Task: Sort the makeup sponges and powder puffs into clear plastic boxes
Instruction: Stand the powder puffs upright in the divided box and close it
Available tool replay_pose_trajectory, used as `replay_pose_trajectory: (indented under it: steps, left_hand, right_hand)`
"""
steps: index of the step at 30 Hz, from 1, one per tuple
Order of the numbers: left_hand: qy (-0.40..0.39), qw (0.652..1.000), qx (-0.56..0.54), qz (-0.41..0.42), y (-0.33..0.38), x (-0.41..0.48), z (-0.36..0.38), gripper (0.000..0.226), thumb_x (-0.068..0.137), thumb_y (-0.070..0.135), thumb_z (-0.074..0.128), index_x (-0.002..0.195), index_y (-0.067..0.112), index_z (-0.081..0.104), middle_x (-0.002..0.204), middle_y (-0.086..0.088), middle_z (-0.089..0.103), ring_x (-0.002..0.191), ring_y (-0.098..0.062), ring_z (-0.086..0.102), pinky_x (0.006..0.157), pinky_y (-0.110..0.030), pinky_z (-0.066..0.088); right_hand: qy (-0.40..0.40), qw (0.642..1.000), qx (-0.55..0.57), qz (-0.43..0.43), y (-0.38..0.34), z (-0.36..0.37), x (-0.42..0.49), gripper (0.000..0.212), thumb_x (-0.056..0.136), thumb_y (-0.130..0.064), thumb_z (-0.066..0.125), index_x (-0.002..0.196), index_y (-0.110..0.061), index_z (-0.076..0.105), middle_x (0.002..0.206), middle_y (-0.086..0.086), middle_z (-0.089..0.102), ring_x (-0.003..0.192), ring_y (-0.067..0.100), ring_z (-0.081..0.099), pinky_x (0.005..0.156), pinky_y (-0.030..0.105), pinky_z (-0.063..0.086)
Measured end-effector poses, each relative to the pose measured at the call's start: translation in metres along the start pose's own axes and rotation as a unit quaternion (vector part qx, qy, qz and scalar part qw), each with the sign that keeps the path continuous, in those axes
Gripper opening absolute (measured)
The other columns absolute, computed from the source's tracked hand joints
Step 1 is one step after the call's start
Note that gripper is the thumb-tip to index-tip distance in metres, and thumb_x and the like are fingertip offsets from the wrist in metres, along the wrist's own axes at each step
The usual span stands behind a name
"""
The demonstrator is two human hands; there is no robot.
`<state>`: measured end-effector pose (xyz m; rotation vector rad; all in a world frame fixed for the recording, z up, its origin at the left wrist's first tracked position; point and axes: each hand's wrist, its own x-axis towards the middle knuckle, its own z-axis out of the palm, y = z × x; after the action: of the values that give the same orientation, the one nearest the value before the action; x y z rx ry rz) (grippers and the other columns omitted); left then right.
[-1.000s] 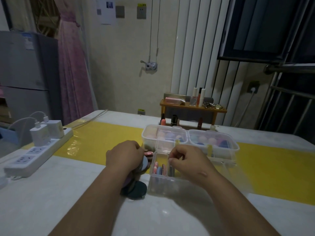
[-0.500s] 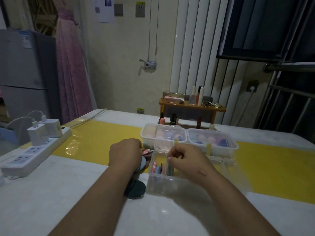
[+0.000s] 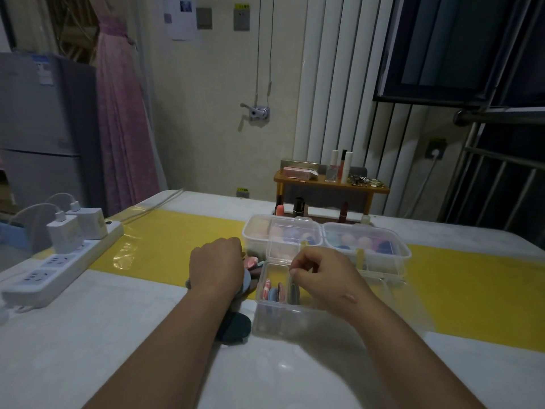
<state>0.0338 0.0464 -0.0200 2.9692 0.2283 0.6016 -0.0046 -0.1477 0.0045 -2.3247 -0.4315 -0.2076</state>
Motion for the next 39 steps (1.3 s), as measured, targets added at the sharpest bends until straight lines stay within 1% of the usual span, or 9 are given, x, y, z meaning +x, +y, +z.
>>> replay_pose_trajectory:
  steps: [7,12,14,19,23,28,31,35,39]
  left_hand:
    - [0.108,0.994,0.035,-0.002,0.001,-0.004,-0.014,0.021,0.088,0.019,0.058,0.107,0.026,0.062,0.103,0.002,0.063,0.095,-0.024,0.055,0.07,-0.033,0.028]
    - [0.192,0.978,-0.078,0.009,-0.004,-0.007,-0.016,0.013,0.086,0.009,0.065,0.097,0.013,0.068,0.084,-0.008,0.066,0.079,-0.027,0.054,0.065,-0.034,0.031]
    - [0.211,0.964,-0.158,0.009,-0.004,-0.008,-0.016,0.011,0.09,0.008,0.063,0.1,0.009,0.068,0.086,-0.011,0.066,0.079,-0.026,0.054,0.064,-0.034,0.037]
    - [0.177,0.918,-0.353,-0.032,0.006,-0.014,-0.02,0.017,0.101,0.014,0.05,0.102,0.011,0.067,0.091,-0.001,0.062,0.085,-0.014,0.053,0.064,-0.015,0.033]
    - [0.116,0.877,-0.464,-0.044,0.013,-0.015,-0.016,0.018,0.1,0.016,0.051,0.095,0.018,0.069,0.083,0.002,0.066,0.082,-0.018,0.061,0.071,-0.032,0.05]
    - [0.047,0.841,-0.538,-0.014,0.018,-0.019,-0.019,0.023,0.099,0.013,0.054,0.086,0.027,0.067,0.077,0.002,0.068,0.072,-0.014,0.065,0.065,-0.029,0.056]
    - [0.017,0.84,-0.543,0.006,0.019,-0.022,-0.019,0.019,0.098,0.017,0.057,0.09,0.029,0.068,0.08,0.006,0.069,0.075,-0.013,0.066,0.067,-0.029,0.055]
    - [0.004,0.889,-0.456,0.028,0.016,-0.019,-0.016,0.015,0.091,0.023,0.067,0.087,0.038,0.068,0.093,0.011,0.064,0.076,-0.006,0.059,0.071,-0.022,0.047]
    - [-0.039,0.902,-0.429,0.012,0.018,-0.022,-0.015,0.017,0.087,0.014,0.068,0.079,0.028,0.073,0.083,0.021,0.062,0.073,0.007,0.057,0.061,-0.002,0.038]
  right_hand:
    - [0.048,0.997,0.055,0.016,0.001,-0.002,0.002,0.017,0.095,-0.013,0.059,0.094,-0.03,0.065,0.091,-0.011,0.064,0.086,0.005,0.06,0.073,0.016,0.051]
    - [0.068,0.993,0.093,0.033,0.0,-0.005,0.001,0.026,0.097,-0.006,0.052,0.094,-0.028,0.065,0.097,-0.007,0.065,0.092,0.008,0.06,0.078,0.021,0.052]
    - [0.068,0.992,0.105,0.035,-0.001,-0.006,0.0,0.026,0.097,-0.004,0.051,0.096,-0.025,0.066,0.098,-0.006,0.064,0.093,0.008,0.059,0.078,0.02,0.051]
    - [0.052,0.994,0.099,0.016,-0.005,-0.004,-0.001,0.023,0.099,-0.01,0.052,0.102,-0.03,0.062,0.103,-0.009,0.06,0.09,0.006,0.057,0.07,0.013,0.048]
    - [0.019,0.995,0.097,-0.001,-0.009,-0.002,-0.003,0.03,0.1,-0.014,0.052,0.103,-0.044,0.056,0.092,-0.011,0.053,0.074,0.007,0.053,0.055,0.011,0.043]
    - [0.007,0.996,0.088,-0.024,-0.01,-0.002,-0.003,0.027,0.1,-0.019,0.053,0.101,-0.046,0.059,0.104,-0.021,0.058,0.091,0.004,0.056,0.069,0.014,0.044]
    - [0.055,0.994,0.092,-0.029,-0.008,-0.003,-0.002,0.021,0.099,-0.017,0.055,0.1,-0.036,0.065,0.098,-0.017,0.062,0.086,0.005,0.057,0.068,0.015,0.044]
    - [0.125,0.982,0.139,-0.011,-0.003,-0.006,0.001,0.017,0.093,-0.009,0.058,0.09,-0.024,0.067,0.086,-0.001,0.065,0.081,0.018,0.06,0.072,0.036,0.056]
    - [0.131,0.98,0.146,-0.009,-0.002,-0.007,0.001,0.014,0.089,-0.007,0.055,0.08,-0.013,0.064,0.08,0.009,0.063,0.078,0.026,0.061,0.075,0.05,0.057]
